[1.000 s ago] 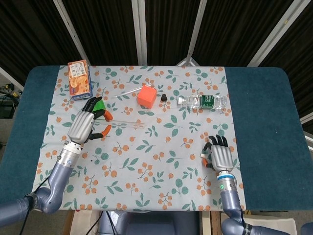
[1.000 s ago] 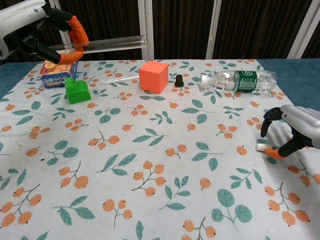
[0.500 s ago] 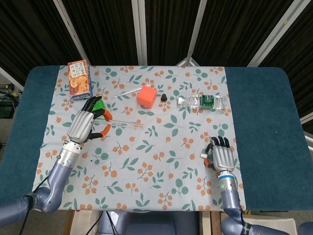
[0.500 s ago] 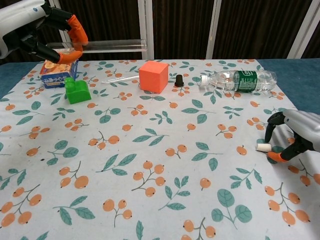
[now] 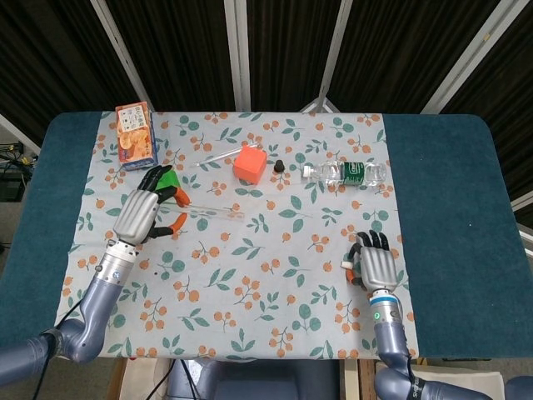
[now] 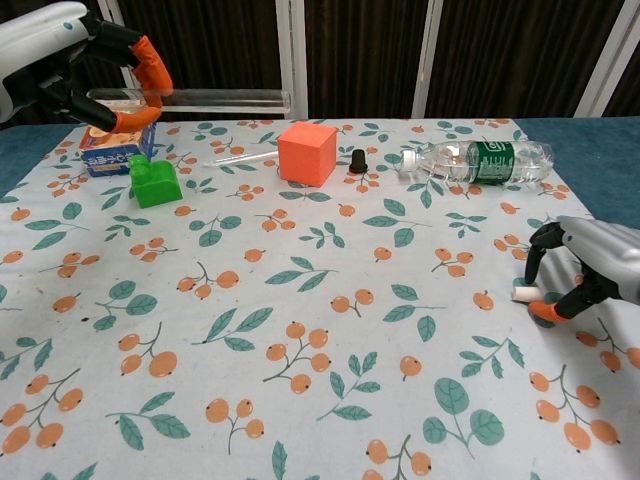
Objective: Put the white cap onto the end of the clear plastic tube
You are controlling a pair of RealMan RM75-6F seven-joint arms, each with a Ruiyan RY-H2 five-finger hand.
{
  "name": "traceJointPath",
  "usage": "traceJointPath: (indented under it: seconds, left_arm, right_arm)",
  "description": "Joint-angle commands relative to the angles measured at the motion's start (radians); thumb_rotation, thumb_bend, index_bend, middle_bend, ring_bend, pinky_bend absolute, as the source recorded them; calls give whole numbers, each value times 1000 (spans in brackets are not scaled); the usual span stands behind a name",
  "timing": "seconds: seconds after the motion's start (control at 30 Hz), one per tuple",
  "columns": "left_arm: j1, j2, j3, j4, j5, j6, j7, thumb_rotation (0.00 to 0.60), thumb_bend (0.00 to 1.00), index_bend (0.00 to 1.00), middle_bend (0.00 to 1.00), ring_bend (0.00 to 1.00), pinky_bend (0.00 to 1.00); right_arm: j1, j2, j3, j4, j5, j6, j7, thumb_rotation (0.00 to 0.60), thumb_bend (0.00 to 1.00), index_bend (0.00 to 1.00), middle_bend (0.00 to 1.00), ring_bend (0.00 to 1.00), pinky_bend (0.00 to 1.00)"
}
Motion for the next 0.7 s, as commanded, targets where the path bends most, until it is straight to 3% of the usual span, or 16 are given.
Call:
traceJointPath:
  seconds: [0.03,0.7]
  left_arm:
    - [-1,-1,0,4,0,0,-2,600,823,572,518,78,0]
    - [-4,-34,-3,24,-23,-8,-11,600,823,572,518,78,0]
  right_arm:
    - [1,-1,0,0,0,0,0,600,329,508,185,79,36]
    - [-1,38,-6,-19,-72,16,41,600,399,601,225,111,41]
